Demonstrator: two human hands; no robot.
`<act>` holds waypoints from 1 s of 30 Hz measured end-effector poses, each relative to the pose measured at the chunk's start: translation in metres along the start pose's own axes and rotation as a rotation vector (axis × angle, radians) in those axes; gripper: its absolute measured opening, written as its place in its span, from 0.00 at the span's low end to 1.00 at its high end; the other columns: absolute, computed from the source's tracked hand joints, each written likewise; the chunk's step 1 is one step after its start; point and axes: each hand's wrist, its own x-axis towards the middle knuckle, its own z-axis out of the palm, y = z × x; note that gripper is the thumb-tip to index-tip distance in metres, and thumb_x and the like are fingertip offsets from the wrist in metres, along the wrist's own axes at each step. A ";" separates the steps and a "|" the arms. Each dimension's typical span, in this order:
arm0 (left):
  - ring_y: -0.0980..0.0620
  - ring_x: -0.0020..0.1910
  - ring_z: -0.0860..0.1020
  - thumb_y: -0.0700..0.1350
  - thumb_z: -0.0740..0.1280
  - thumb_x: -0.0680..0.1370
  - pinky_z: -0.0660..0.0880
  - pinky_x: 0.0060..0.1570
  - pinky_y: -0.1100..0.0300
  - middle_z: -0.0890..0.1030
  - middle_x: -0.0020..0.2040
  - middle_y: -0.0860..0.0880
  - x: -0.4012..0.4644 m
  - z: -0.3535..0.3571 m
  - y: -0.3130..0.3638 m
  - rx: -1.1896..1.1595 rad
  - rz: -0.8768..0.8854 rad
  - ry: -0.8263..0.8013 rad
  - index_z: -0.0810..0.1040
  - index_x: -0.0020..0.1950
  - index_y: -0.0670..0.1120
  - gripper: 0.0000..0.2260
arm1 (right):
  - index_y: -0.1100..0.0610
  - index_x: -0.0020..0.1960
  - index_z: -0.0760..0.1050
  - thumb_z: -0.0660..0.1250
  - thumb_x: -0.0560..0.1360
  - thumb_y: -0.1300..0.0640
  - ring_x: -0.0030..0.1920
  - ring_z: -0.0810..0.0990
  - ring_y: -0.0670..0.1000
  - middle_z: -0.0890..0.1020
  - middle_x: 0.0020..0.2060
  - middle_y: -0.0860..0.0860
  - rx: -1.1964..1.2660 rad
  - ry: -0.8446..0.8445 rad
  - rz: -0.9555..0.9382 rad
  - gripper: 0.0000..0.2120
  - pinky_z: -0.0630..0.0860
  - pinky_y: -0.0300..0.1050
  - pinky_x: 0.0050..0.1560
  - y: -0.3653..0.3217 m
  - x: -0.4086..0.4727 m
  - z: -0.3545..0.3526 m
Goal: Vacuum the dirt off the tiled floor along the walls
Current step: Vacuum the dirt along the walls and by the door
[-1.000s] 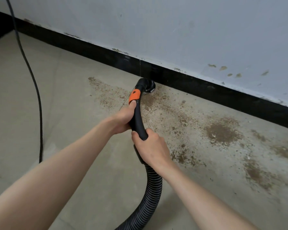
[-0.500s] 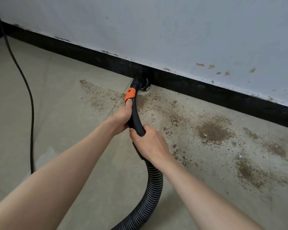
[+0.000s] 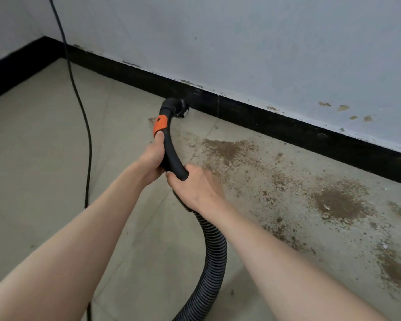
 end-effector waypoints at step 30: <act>0.51 0.36 0.76 0.58 0.54 0.82 0.75 0.38 0.58 0.76 0.38 0.46 0.060 -0.100 -0.001 -0.047 -0.004 0.134 0.71 0.46 0.44 0.18 | 0.52 0.49 0.71 0.59 0.76 0.36 0.42 0.72 0.57 0.71 0.35 0.49 -0.031 -0.088 -0.025 0.19 0.65 0.47 0.39 -0.060 0.055 0.079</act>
